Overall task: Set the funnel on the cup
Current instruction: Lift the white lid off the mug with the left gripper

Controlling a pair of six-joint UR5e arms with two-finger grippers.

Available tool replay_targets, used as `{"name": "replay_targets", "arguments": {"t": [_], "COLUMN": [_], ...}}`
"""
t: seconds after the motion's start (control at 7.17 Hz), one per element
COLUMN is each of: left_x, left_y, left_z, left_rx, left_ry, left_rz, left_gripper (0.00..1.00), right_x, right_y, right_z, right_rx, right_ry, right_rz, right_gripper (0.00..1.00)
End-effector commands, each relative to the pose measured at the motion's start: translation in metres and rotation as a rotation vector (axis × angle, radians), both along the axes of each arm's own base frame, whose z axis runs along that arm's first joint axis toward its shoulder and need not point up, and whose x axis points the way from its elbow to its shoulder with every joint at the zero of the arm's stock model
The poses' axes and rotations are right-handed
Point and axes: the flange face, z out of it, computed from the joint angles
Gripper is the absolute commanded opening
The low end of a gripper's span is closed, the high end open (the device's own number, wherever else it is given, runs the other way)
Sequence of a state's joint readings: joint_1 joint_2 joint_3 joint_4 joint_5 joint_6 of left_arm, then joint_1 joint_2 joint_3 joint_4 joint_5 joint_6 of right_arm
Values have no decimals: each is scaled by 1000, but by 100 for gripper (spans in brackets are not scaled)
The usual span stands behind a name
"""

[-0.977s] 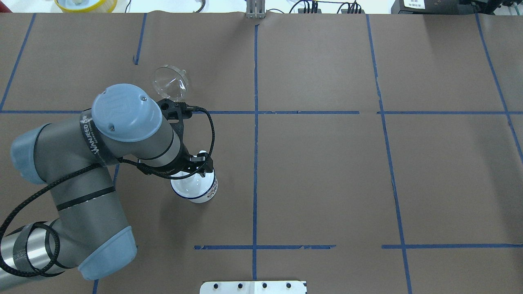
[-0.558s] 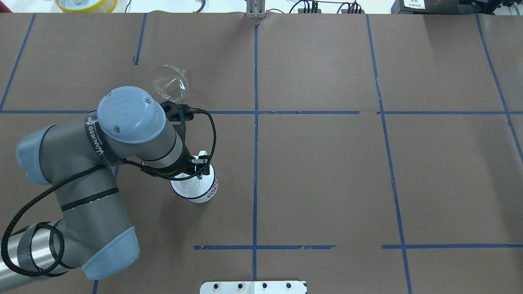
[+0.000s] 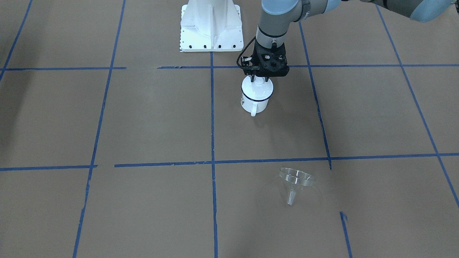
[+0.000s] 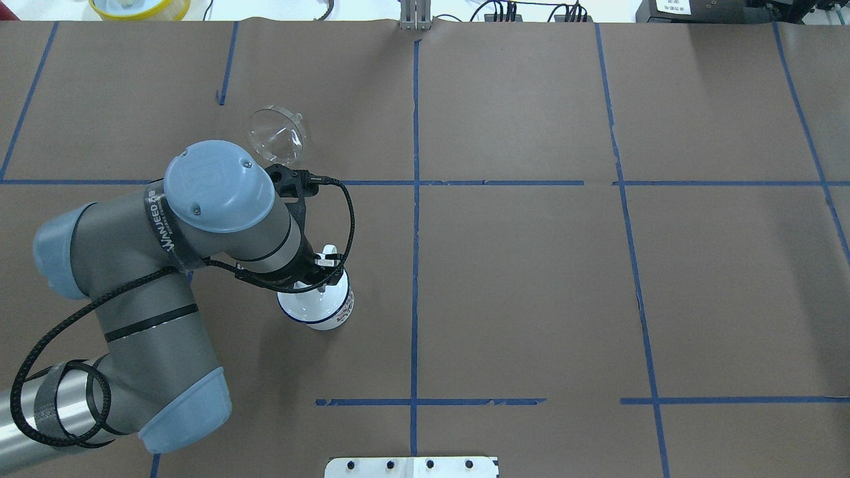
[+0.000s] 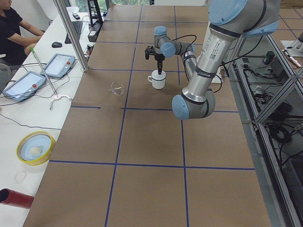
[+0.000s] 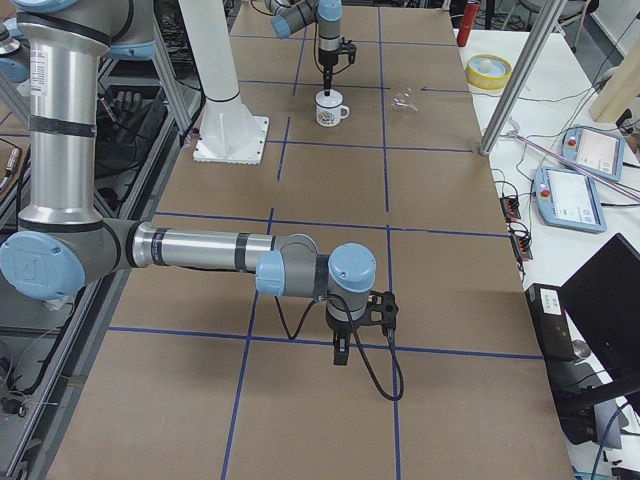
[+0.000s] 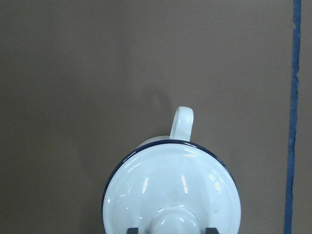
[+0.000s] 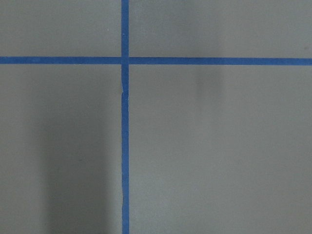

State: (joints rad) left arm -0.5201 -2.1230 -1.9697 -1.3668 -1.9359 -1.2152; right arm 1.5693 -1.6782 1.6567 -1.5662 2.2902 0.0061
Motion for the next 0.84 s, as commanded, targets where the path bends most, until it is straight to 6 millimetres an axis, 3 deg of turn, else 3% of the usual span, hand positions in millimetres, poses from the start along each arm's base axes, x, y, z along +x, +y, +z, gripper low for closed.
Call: {"name": "replay_targets", "arguments": {"t": [0.0, 0.14, 0.28, 0.42, 0.7], "left_x": [0, -1, -3, -16, -55], "left_y": [0, -1, 0, 1, -10], "left_z": [0, 0, -3, -12, -27], "left_rx": [0, 0, 8, 18, 29], "left_ry": [0, 0, 6, 26, 33], "left_rz": [0, -1, -4, -12, -56], "left_gripper": [42, 34, 13, 0, 0], "right_x": [0, 0, 0, 0, 0], "right_y": [0, 0, 0, 0, 0], "right_z": [0, 0, 0, 0, 0], "right_rx": [0, 0, 0, 0, 0], "right_ry": [0, 0, 0, 0, 0], "right_rz": [0, 0, 0, 0, 0], "right_gripper": [100, 100, 100, 100, 100]}}
